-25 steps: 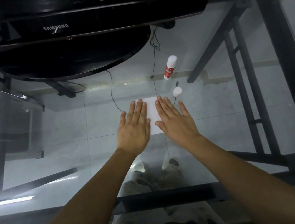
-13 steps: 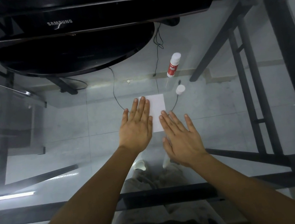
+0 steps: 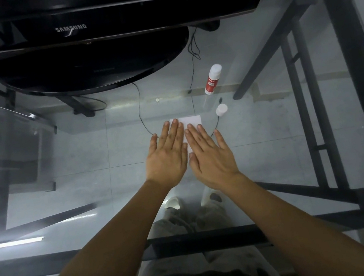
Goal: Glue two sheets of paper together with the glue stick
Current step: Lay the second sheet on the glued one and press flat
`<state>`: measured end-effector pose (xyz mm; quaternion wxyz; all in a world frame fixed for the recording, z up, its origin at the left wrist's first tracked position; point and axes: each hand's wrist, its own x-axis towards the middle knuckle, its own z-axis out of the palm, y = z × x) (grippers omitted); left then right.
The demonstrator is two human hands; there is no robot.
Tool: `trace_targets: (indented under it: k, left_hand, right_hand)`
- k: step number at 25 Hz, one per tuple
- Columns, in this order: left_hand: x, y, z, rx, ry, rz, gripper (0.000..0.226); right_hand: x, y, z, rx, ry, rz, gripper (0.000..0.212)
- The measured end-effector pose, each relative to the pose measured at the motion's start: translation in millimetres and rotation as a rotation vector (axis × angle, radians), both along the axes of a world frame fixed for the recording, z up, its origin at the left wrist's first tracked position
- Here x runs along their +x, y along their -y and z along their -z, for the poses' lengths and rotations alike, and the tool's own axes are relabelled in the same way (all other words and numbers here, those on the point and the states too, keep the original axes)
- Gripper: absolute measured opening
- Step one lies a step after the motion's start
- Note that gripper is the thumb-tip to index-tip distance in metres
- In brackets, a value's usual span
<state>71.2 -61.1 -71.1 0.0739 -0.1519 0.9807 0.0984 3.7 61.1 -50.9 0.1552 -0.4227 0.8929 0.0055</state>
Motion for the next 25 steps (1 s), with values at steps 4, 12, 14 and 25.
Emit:
trace_targets:
  k: [4,12,14,25]
  left_hand:
    - [-0.5,-0.6,-0.8,0.03,-0.008,-0.016,0.053]
    - [-1.2,0.0,-2.3,0.037,-0.002,-0.013,0.054]
    - [-0.6,-0.9,-2.7,0.035,-0.002,-0.018,0.055]
    - [-0.1,-0.2,-1.3,0.014,0.018,-0.019,0.055]
  right_hand:
    - [-5.4,-18.2,1.5,0.0,0.007,0.021,0.056]
    - [-20.6,-8.7,1.8,-0.008,-0.013,0.061,0.057]
    - [-21.8,-13.1,0.8,-0.008,-0.009,0.093,0.057]
    - [-24.6,-12.2,-1.5,-0.008,0.056,0.128,0.06]
